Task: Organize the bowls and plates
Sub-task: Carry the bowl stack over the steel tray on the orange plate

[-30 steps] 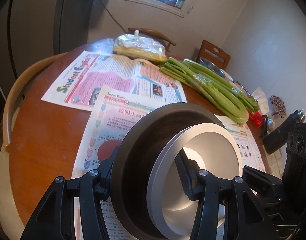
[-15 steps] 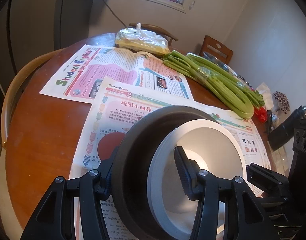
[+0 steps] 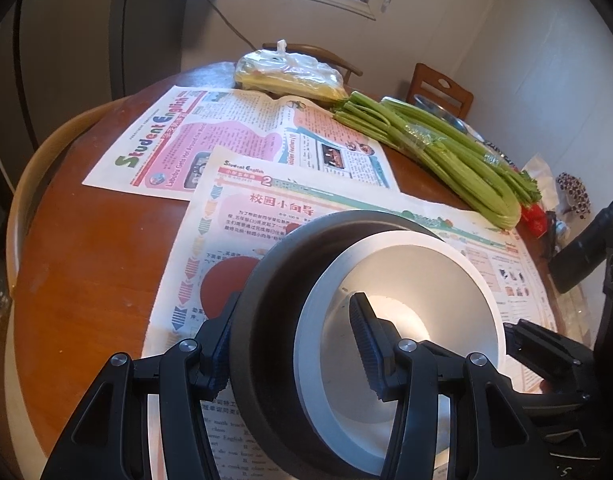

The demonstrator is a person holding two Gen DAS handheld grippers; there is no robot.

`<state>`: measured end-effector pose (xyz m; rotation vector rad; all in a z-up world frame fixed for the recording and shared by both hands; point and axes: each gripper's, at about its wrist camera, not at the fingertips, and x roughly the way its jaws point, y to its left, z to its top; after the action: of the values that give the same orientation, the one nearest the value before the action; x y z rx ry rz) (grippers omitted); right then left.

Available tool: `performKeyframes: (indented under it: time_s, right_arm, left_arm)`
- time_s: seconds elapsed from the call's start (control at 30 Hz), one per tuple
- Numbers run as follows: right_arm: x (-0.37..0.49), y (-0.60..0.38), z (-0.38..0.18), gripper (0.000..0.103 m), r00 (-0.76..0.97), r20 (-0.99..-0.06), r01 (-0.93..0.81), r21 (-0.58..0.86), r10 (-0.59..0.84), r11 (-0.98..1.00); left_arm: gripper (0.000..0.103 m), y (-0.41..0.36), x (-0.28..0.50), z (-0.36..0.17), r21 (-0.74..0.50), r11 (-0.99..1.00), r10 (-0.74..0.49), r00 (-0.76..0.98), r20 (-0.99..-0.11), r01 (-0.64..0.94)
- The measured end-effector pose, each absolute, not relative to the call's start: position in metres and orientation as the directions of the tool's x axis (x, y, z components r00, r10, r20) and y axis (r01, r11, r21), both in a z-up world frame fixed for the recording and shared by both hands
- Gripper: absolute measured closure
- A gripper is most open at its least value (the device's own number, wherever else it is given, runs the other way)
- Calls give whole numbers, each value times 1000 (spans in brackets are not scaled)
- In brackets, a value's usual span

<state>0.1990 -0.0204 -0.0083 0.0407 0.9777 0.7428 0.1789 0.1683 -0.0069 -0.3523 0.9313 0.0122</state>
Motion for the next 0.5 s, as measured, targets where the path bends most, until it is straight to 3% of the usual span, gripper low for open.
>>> performKeyframes:
  time_s: [0.5]
  right_arm:
    - [199, -15, -6, 51, 376, -730, -562, 310, 570, 767]
  left_arm:
    - [47, 175, 171, -8, -303, 937, -142, 602, -786, -174]
